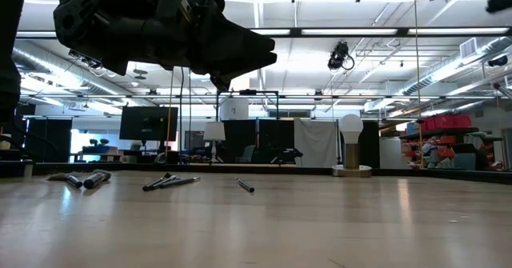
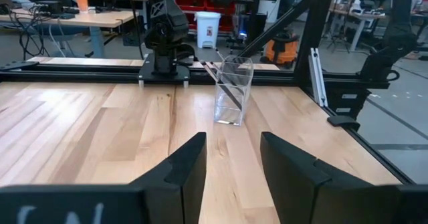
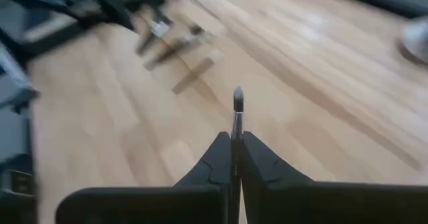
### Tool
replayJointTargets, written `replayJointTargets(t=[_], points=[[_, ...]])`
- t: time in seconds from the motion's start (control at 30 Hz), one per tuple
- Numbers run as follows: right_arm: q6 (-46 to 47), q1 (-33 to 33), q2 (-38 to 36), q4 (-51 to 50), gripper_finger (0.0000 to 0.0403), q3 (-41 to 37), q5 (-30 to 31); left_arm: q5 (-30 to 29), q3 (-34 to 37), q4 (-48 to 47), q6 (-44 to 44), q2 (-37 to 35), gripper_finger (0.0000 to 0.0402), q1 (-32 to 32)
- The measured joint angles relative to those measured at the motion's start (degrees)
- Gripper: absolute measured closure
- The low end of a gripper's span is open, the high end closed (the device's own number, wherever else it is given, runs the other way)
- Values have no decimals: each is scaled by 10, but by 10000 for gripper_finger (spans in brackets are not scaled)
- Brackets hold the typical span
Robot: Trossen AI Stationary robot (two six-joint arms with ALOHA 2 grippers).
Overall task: Put items in baskets/containers
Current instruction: Put the black eyeshadow brush into the transparent organizer
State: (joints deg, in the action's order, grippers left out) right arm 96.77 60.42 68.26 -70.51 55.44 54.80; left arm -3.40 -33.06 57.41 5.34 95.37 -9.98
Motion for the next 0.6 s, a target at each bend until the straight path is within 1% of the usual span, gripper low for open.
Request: replayJointTargets(t=[0.1,0.2,0.4,0.53,0.6], points=[[67,5,10,-50,396,0,-46,0,0,0,0,0,252,0],[100,9,34,-61,396,0,-89,0,0,0,0,0,252,0],[160,24,106,-59,396,0,-128,0,0,0,0,0,252,0],[210,38,150,-66,393,0,-136,0,0,0,0,0,252,0],[233,46,165,-66,385,0,-139,0,0,0,0,0,252,0]])
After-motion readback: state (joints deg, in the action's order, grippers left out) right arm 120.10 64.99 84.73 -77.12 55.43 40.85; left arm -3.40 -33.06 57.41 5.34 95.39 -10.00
